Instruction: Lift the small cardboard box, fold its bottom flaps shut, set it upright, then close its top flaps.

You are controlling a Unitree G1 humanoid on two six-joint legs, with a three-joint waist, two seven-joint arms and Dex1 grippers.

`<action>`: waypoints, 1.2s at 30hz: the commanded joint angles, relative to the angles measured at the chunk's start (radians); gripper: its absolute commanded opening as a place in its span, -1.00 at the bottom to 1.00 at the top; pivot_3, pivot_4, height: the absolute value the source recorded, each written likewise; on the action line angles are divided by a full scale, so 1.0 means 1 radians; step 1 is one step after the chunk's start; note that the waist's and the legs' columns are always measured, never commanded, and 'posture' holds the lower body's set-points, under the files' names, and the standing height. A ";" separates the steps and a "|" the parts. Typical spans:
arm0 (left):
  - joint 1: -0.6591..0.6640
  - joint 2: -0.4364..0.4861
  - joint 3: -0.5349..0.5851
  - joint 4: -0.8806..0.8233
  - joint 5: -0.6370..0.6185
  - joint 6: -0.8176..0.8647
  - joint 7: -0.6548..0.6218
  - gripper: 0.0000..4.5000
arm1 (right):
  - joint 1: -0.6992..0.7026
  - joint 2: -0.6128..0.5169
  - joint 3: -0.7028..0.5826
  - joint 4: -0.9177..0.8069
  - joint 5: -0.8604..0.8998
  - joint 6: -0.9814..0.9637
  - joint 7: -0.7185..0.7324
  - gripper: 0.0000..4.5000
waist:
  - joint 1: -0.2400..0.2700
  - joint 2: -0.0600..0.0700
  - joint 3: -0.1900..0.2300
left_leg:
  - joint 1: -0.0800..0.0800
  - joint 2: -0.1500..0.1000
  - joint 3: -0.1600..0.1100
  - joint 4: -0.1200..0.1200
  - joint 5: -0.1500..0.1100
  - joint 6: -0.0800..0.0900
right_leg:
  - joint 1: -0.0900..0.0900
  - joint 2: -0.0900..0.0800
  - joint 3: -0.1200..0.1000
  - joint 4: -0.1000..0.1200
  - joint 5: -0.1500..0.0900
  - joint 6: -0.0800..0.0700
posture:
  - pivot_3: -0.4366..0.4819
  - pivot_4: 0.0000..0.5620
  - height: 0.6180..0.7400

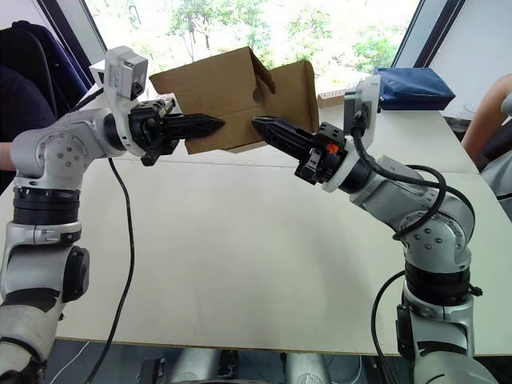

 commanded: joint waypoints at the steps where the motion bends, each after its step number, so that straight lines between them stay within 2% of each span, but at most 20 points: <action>1: -0.018 0.016 0.023 -0.016 -0.001 -0.015 -0.005 -1.00 | 0.018 -0.052 -0.057 -0.057 0.032 0.005 0.013 -0.98 | 0.000 0.000 0.000 | 0.000 0.000 0.000 0.000 0.000 0.000 | 0.000 0.000 0.000 0.000 0.000 0.000 | -0.05 -0.47 1.00; 6: -0.009 0.029 0.017 -0.036 -0.007 -0.005 -0.017 -1.00 | -0.007 -0.108 -0.162 -0.010 0.096 -0.004 -0.016 -0.98 | 0.000 0.000 0.000 | 0.000 0.000 0.000 0.000 0.000 0.000 | 0.000 0.000 0.000 0.000 0.000 0.000 | -0.05 -0.47 1.00; 9: 0.001 0.043 0.000 -0.059 -0.012 0.006 -0.042 -1.00 | -0.053 -0.105 -0.178 0.041 0.061 -0.035 -0.029 -0.98 | -0.001 0.000 0.000 | 0.000 0.000 0.000 0.000 0.000 0.000 | 0.000 0.000 0.000 0.000 0.000 0.000 | -0.05 -0.47 1.00; 14: 0.021 0.085 -0.046 -0.100 0.003 0.013 -0.107 -1.00 | -0.101 -0.091 -0.119 0.067 -0.007 -0.050 -0.011 -0.98 | -0.007 0.000 0.000 | 0.000 0.000 0.000 0.000 0.000 0.000 | 0.000 0.000 0.000 0.000 0.000 0.000 | -0.05 -0.47 1.00; 20: 0.007 0.131 -0.101 -0.098 0.042 -0.015 -0.183 -1.00 | -0.084 -0.086 -0.059 0.042 -0.051 -0.043 0.036 -0.98 | -0.015 0.000 0.000 | 0.000 0.000 0.000 0.000 0.000 0.000 | 0.000 0.000 0.000 0.000 0.000 0.000 | -0.05 -0.47 1.00; 36: -0.050 0.111 -0.122 -0.052 0.092 -0.047 -0.243 -1.00 | -0.016 -0.053 0.011 -0.043 -0.072 -0.029 0.044 -0.98 | -0.016 0.000 0.000 | -0.001 0.000 0.000 0.000 0.000 0.000 | -0.001 0.000 0.000 0.000 0.000 0.000 | -0.05 -0.47 1.00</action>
